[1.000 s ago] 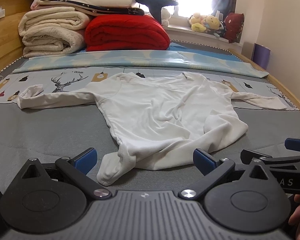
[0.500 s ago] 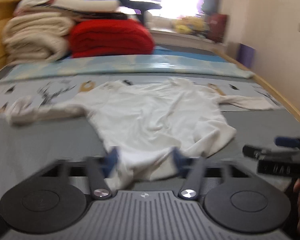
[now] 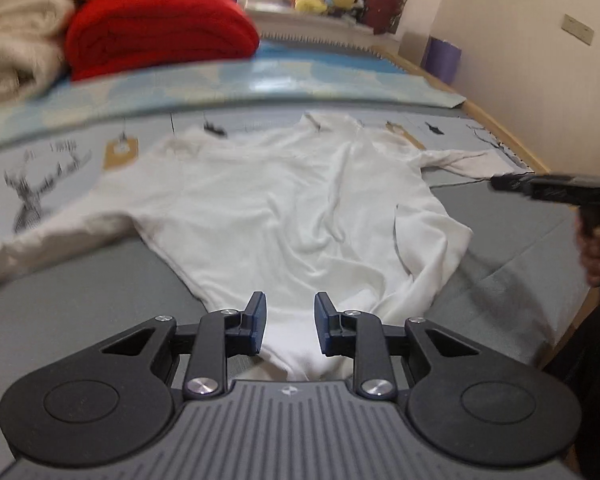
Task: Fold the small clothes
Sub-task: 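Lower both grippers onto the shirt hem and close them on it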
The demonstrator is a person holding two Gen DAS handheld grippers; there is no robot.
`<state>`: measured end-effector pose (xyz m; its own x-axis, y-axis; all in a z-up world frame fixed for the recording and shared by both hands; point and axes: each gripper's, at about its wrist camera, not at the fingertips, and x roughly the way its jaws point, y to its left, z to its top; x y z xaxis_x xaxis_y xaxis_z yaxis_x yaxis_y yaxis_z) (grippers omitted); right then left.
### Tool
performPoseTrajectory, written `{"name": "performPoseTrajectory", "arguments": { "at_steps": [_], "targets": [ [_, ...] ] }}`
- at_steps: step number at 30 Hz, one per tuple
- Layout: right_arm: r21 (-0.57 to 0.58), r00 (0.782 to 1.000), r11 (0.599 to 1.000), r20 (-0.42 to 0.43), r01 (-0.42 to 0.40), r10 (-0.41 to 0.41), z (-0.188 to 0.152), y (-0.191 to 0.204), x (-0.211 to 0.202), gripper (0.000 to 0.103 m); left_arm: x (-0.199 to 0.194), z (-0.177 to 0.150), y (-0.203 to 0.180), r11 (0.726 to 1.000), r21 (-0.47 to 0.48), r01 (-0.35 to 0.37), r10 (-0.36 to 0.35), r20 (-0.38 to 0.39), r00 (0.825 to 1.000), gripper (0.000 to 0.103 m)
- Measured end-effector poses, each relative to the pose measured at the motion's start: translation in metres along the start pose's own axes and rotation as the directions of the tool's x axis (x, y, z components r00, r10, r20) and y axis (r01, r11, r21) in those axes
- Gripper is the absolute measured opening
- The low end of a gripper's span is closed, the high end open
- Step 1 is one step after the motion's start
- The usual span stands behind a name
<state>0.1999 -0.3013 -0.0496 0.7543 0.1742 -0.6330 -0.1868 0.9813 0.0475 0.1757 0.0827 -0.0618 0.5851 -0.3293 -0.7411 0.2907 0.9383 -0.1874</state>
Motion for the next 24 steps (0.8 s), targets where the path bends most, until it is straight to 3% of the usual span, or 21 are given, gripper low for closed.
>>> {"name": "performPoseTrajectory", "arguments": {
  "at_steps": [2, 5, 11, 13, 19, 20, 22, 23, 24],
  "targets": [
    [0.010, 0.998, 1.000, -0.068, 0.006, -0.005, -0.001, -0.006, 0.028, 0.041, 0.007, 0.002, 0.009, 0.998, -0.056, 0.035, -0.038, -0.039, 0.999, 0.030],
    [-0.027, 0.995, 0.999, -0.097, 0.025, -0.027, 0.001, -0.004, 0.055, 0.043, 0.024, 0.003, 0.013, 0.994, -0.077, 0.073, -0.082, -0.118, 0.990, 0.033],
    [-0.013, 0.981, 1.000, -0.192, 0.008, -0.010, 0.001, -0.007, 0.107, 0.058, 0.054, -0.008, 0.009, 0.998, -0.035, 0.055, -0.063, -0.288, 0.955, 0.045],
    [0.013, 0.970, 1.000, -0.241, -0.006, 0.009, -0.001, -0.009, 0.124, 0.062, 0.057, -0.010, 0.011, 0.997, -0.036, 0.066, -0.074, -0.318, 0.945, 0.045],
    [0.016, 0.939, 0.999, -0.340, -0.043, 0.046, -0.013, 0.000, 0.150, 0.062, 0.062, -0.017, 0.000, 0.997, 0.028, 0.067, -0.053, -0.349, 0.936, 0.044],
    [0.026, 0.936, 0.998, -0.346, -0.052, 0.058, -0.014, 0.000, 0.152, 0.060, 0.064, -0.018, -0.002, 0.998, 0.039, 0.059, -0.041, -0.358, 0.933, 0.044],
    [0.045, 0.932, 0.997, -0.356, -0.063, 0.075, -0.016, -0.003, 0.153, 0.041, 0.067, -0.020, -0.004, 0.997, 0.061, 0.036, -0.011, -0.371, 0.929, 0.035],
    [0.045, 0.932, 0.998, -0.358, -0.051, 0.063, -0.016, -0.004, 0.151, 0.021, 0.066, -0.019, -0.003, 0.997, 0.066, 0.031, -0.004, -0.369, 0.930, 0.024],
    [0.046, 0.934, 0.998, -0.351, -0.044, 0.058, -0.016, -0.006, 0.148, 0.012, 0.065, -0.019, -0.002, 0.998, 0.063, 0.031, -0.006, -0.363, 0.932, 0.018]
  ]
}}
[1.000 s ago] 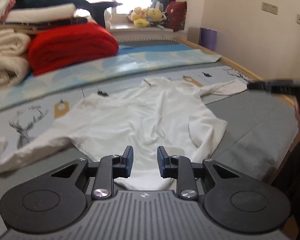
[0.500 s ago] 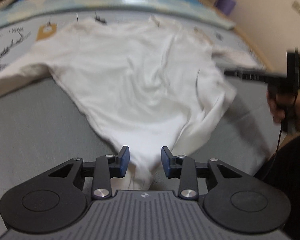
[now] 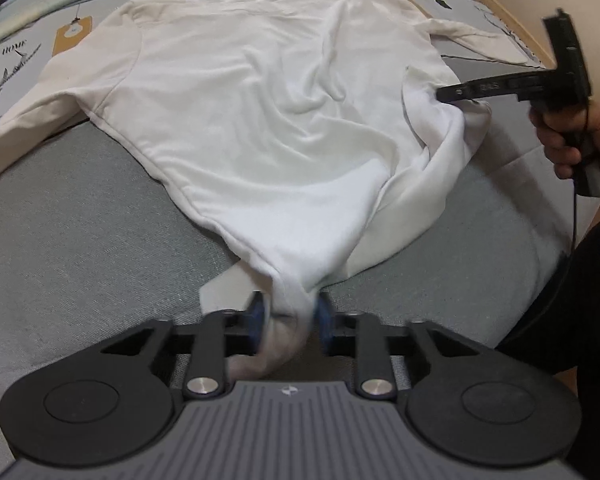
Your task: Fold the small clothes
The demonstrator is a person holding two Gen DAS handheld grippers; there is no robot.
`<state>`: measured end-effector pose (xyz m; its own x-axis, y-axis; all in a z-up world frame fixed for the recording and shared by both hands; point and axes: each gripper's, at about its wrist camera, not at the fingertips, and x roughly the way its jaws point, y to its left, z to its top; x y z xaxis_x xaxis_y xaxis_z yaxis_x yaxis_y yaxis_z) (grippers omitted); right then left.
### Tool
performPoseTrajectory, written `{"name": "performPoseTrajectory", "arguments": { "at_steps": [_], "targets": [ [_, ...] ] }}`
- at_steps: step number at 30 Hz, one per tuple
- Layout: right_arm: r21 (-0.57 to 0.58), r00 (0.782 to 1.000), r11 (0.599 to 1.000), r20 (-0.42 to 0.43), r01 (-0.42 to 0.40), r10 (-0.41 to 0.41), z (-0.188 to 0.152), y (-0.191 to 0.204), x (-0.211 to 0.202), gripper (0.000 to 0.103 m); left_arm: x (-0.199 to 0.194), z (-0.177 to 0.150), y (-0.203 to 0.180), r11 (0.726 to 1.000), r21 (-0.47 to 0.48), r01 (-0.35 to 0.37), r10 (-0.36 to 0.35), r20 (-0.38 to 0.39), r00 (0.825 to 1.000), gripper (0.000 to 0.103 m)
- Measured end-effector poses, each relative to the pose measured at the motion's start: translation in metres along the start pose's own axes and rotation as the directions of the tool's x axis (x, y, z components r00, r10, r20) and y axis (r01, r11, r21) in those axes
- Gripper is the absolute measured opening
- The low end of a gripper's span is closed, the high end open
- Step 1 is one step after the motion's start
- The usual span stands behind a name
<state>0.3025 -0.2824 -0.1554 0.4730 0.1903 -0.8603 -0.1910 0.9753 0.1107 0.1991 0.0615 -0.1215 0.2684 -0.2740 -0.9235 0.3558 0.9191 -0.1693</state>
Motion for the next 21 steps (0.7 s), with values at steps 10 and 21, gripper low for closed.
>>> {"name": "performPoseTrajectory", "arguments": {
  "at_steps": [10, 21],
  "targets": [
    [0.061, 0.957, 0.969, 0.185, -0.239, 0.224, -0.036, -0.044, -0.108, 0.006, -0.069, -0.029, 0.064, 0.909, -0.252, 0.333, -0.251, 0.305, 0.918, 0.010],
    [0.183, 0.998, 0.983, -0.067, 0.031, -0.019, -0.108, -0.121, -0.127, 0.009, -0.048, -0.035, 0.093, 0.883, -0.457, 0.107, -0.051, 0.134, 0.990, 0.016]
  ]
}}
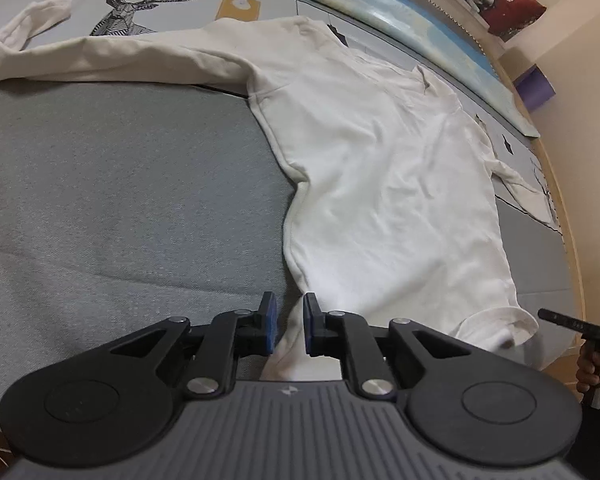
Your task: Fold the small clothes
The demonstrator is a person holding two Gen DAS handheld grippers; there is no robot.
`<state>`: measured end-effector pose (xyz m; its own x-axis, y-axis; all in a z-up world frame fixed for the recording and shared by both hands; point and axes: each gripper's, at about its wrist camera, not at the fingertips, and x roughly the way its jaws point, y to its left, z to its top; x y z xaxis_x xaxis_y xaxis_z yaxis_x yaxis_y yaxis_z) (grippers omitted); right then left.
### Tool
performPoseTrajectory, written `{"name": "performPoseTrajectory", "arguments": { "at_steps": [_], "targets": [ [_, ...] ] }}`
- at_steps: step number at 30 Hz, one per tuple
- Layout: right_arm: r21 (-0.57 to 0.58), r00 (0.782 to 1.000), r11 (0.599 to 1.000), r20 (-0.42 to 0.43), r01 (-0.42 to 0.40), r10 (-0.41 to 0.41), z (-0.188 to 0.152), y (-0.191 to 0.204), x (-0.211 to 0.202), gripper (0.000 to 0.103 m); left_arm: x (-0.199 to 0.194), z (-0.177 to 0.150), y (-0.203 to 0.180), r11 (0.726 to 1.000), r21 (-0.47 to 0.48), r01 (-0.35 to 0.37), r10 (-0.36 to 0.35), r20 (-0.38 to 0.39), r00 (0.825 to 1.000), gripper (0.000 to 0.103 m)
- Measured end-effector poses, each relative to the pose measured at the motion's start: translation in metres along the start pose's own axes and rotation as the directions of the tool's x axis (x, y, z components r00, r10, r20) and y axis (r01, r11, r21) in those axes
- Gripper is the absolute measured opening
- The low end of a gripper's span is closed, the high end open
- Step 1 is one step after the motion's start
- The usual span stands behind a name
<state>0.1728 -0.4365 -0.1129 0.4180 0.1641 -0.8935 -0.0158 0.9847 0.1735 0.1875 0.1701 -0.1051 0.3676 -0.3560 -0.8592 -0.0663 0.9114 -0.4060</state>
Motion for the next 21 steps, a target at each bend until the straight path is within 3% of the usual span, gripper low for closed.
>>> {"name": "performPoseTrajectory", "arguments": {
  "at_steps": [2, 6, 7, 16, 21],
  "targets": [
    [0.031, 0.999, 0.999, 0.030, -0.034, 0.033, 0.004, -0.001, -0.004, 0.010, 0.005, 0.002, -0.006, 1.000, 0.019, 0.003, -0.003, -0.013, 1.000, 0.026],
    [-0.009, 0.997, 0.997, 0.011, -0.081, 0.081, 0.008, 0.016, 0.006, 0.040, 0.020, -0.005, -0.014, 0.997, 0.074, -0.033, 0.037, -0.057, 0.998, 0.037],
    [-0.030, 0.996, 0.996, -0.010, -0.086, 0.085, 0.009, 0.023, 0.011, 0.042, 0.025, -0.006, -0.014, 0.995, 0.082, -0.049, 0.055, -0.073, 0.996, 0.038],
    [-0.119, 0.980, 0.978, -0.118, -0.173, 0.159, 0.005, 0.046, 0.025, 0.043, 0.046, -0.014, -0.006, 0.987, 0.128, -0.096, 0.115, -0.154, 0.981, 0.038],
    [-0.198, 0.977, 0.971, -0.191, -0.130, 0.092, -0.008, 0.051, 0.033, 0.043, 0.055, -0.024, -0.013, 0.974, 0.197, -0.113, 0.151, -0.191, 0.970, 0.038]
  ]
}}
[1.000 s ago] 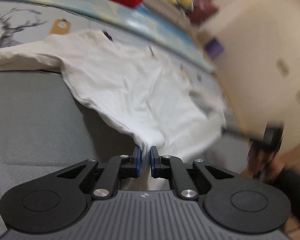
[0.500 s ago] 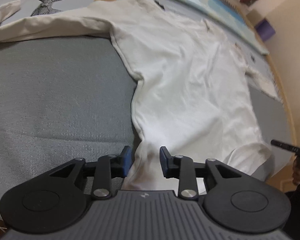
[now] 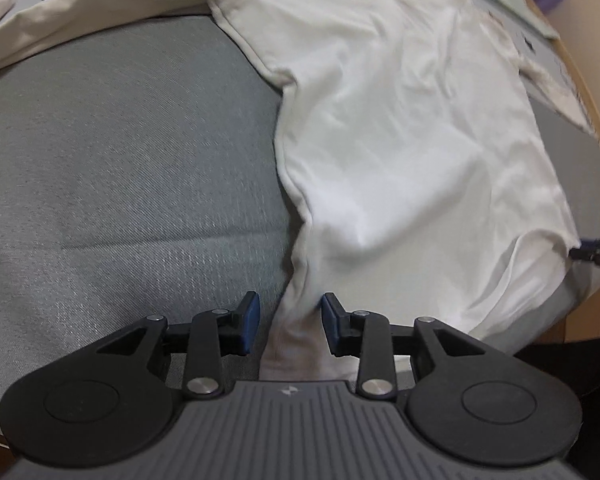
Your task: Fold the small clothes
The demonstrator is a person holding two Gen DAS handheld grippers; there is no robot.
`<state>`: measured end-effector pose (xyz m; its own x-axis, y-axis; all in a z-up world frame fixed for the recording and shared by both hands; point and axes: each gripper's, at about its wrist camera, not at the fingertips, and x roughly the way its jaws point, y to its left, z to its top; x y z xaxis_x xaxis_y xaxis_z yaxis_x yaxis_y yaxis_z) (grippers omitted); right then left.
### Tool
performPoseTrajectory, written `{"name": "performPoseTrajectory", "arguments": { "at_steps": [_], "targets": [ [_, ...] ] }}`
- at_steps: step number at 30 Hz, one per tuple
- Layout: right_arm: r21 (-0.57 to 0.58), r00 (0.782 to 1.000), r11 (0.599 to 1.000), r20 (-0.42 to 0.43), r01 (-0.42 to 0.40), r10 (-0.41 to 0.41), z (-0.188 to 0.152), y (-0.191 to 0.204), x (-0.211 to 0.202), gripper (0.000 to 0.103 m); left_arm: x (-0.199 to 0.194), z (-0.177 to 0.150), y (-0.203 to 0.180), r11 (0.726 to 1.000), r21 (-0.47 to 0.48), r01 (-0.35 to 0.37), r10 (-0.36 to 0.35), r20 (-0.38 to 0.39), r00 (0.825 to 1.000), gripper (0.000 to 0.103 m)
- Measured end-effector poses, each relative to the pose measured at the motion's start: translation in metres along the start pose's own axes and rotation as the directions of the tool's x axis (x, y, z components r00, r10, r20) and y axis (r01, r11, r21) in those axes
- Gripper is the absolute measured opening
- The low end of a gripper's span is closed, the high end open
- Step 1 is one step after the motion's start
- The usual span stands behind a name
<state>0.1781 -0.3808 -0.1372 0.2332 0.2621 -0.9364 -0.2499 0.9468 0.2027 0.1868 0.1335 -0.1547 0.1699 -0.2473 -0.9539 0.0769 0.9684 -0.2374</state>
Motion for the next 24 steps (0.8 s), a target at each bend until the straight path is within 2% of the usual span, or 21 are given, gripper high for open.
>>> {"name": "performPoseTrajectory", "arguments": {
  "at_steps": [4, 6, 7, 8, 9, 10, 11, 14, 16, 19, 20, 22, 23, 24],
  "targets": [
    [-0.002, 1.000, 1.000, -0.014, 0.017, -0.017, -0.008, -0.005, -0.003, 0.043, 0.001, -0.007, -0.007, 0.998, 0.055, 0.001, -0.001, -0.005, 1.000, 0.036],
    [-0.017, 1.000, 1.000, -0.019, 0.018, -0.018, -0.011, -0.004, -0.005, 0.043, -0.001, -0.010, -0.008, 0.997, 0.074, -0.002, 0.002, 0.005, 1.000, 0.016],
    [-0.028, 0.999, 0.999, -0.023, 0.021, -0.021, -0.013, -0.004, -0.006, 0.042, -0.003, -0.012, -0.007, 0.997, 0.078, 0.002, -0.003, 0.008, 1.000, 0.012],
    [-0.038, 0.999, 0.999, -0.026, 0.024, -0.025, -0.014, -0.003, -0.007, 0.032, -0.006, -0.014, -0.007, 0.997, 0.082, 0.011, -0.013, 0.017, 1.000, 0.010],
    [-0.047, 0.999, 0.999, -0.024, 0.025, -0.026, -0.015, -0.004, -0.009, 0.017, -0.010, -0.016, -0.007, 0.996, 0.088, 0.020, -0.022, 0.029, 0.999, 0.006],
    [-0.049, 1.000, 0.999, -0.012, 0.018, -0.018, -0.015, -0.004, -0.012, 0.012, -0.017, -0.019, -0.006, 0.995, 0.093, 0.039, -0.044, 0.052, 0.998, 0.005],
    [-0.044, 1.000, 0.999, 0.011, -0.004, 0.004, -0.016, -0.006, -0.018, 0.007, -0.024, -0.021, -0.004, 0.994, 0.091, 0.055, -0.061, 0.074, 0.995, 0.005],
    [0.007, 0.990, 0.994, 0.084, -0.110, 0.109, -0.017, -0.017, -0.038, 0.006, -0.047, -0.034, 0.008, 0.991, 0.073, 0.116, -0.125, 0.134, 0.983, 0.004],
    [0.023, 0.989, 0.991, 0.078, -0.130, 0.128, -0.022, -0.025, -0.043, 0.006, -0.042, -0.043, 0.013, 0.993, 0.089, 0.077, -0.085, 0.089, 0.992, 0.004],
    [0.032, 0.996, 0.996, -0.030, -0.080, 0.081, -0.033, -0.033, -0.029, 0.004, -0.023, -0.052, 0.011, 0.991, 0.134, -0.003, 0.003, -0.006, 1.000, 0.004],
    [0.041, 0.995, 0.997, -0.062, -0.071, 0.073, -0.035, -0.036, -0.024, 0.001, -0.022, -0.052, 0.012, 0.992, 0.127, -0.006, 0.008, -0.014, 1.000, 0.005],
    [0.044, 0.995, 0.998, -0.087, -0.042, 0.045, -0.036, -0.038, -0.021, 0.001, -0.026, -0.045, 0.017, 0.997, 0.076, 0.003, -0.005, 0.024, 1.000, 0.015],
    [0.051, 0.996, 0.998, -0.081, -0.034, 0.038, -0.035, -0.039, -0.021, 0.002, -0.030, -0.042, 0.020, 0.999, 0.046, 0.021, -0.023, 0.049, 0.999, 0.030],
    [0.060, 0.997, 0.997, -0.060, -0.037, 0.041, -0.033, -0.040, -0.024, 0.004, -0.033, -0.038, 0.023, 0.999, 0.020, 0.041, -0.042, 0.074, 0.996, 0.039]
  ]
}}
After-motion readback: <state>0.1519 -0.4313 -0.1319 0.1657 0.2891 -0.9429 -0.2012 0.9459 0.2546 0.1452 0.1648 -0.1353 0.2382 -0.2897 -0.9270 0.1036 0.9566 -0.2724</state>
